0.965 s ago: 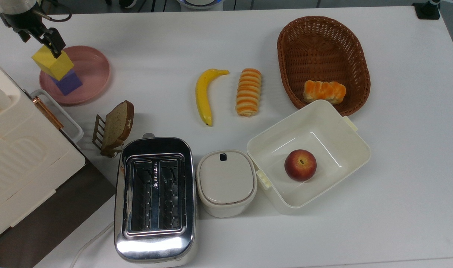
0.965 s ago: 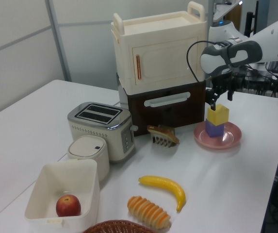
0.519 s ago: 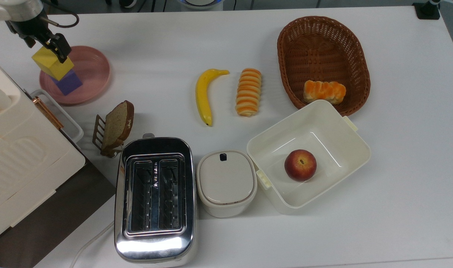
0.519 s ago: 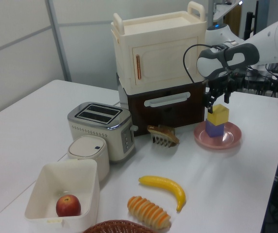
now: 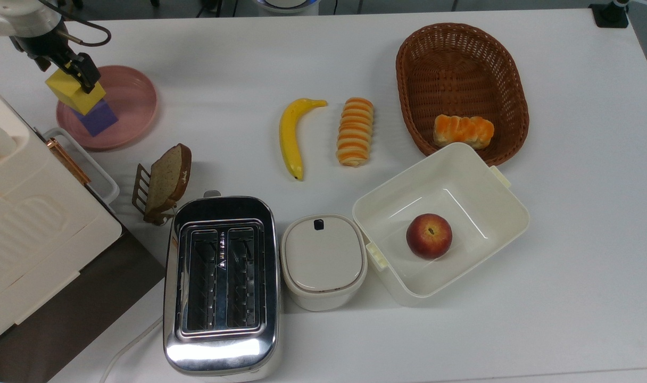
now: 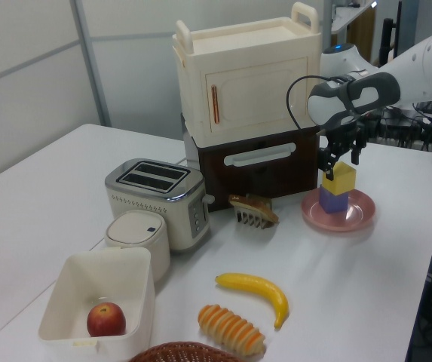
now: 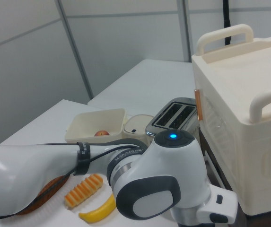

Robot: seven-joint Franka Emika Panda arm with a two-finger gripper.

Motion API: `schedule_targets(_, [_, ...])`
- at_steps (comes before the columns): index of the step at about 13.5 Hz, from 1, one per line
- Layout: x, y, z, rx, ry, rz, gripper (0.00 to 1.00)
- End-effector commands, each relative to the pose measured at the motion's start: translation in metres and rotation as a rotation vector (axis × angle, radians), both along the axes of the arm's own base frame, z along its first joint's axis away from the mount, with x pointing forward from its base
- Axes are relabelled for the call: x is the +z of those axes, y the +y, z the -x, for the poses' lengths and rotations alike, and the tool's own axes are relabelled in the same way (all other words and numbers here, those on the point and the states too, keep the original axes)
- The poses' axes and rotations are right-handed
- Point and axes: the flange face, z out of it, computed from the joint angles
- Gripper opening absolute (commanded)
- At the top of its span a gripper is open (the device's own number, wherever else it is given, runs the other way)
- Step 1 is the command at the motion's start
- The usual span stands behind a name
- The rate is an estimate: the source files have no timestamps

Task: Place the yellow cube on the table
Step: 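Lower the gripper around the yellow cube and close it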

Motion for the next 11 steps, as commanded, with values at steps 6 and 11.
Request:
schedule_targets(6, [-0.0019,0.0004,0.0007,0.002,-0.049,-0.025,0.28])
schedule_targets(11, [0.0029,0.0023,0.0005,0.000,-0.052,-0.027,0.28])
